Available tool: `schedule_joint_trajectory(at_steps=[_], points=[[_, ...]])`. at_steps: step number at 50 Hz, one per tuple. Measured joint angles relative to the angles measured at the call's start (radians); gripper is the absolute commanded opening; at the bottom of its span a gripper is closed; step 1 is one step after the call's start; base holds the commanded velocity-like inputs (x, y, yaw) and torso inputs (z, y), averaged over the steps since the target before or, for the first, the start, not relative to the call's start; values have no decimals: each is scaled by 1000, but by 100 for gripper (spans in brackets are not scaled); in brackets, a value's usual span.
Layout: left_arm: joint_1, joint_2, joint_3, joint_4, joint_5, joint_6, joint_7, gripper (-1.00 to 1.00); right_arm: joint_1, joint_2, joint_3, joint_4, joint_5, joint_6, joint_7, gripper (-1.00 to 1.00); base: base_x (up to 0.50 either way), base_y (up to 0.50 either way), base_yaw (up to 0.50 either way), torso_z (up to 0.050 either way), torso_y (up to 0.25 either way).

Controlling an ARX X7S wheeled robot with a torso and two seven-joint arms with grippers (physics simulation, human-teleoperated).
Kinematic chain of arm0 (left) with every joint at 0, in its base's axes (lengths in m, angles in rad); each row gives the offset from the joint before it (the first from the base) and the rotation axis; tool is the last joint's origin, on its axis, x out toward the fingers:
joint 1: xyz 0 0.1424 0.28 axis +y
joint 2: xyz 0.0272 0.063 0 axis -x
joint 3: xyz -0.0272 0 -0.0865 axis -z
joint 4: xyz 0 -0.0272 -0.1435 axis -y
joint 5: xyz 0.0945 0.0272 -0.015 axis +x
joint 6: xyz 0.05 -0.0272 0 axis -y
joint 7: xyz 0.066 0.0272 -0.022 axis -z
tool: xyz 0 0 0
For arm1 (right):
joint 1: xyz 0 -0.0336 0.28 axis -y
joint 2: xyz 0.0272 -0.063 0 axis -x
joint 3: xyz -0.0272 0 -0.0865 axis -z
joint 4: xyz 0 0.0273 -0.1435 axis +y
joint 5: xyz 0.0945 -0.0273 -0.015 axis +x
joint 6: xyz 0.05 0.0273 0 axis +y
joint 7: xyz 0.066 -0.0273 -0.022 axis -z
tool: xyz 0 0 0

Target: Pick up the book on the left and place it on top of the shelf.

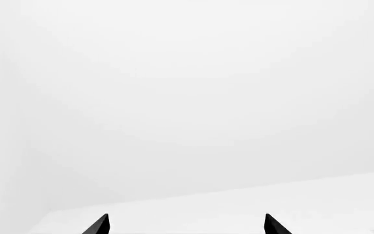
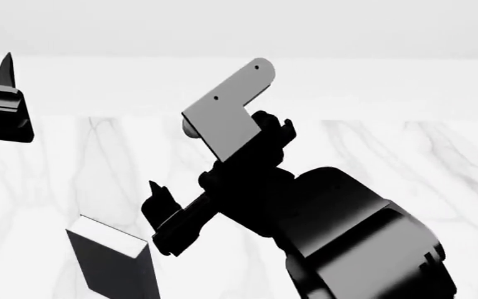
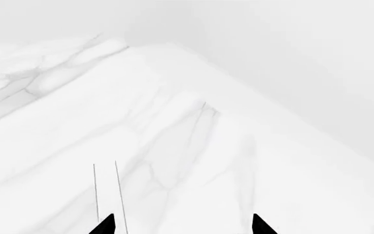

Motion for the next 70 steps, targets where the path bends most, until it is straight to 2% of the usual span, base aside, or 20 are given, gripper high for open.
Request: schedule_joint_trajectory(at_steps=[28, 49, 70], points=[[4, -6, 2, -6, -8, 5, -5, 100, -12, -10, -113, 115, -10, -122, -110, 100, 0, 0, 0, 0, 0], [-3, -10, 10, -2, -13, -3, -12, 100, -16, -109, -196, 358, -74, -283, -141, 100, 0, 0, 0, 0, 0], [-4, -15, 13, 8, -22, -7, -16, 100, -7, -233, -285, 707, -128, -479, -164, 100, 0, 0, 0, 0, 0]])
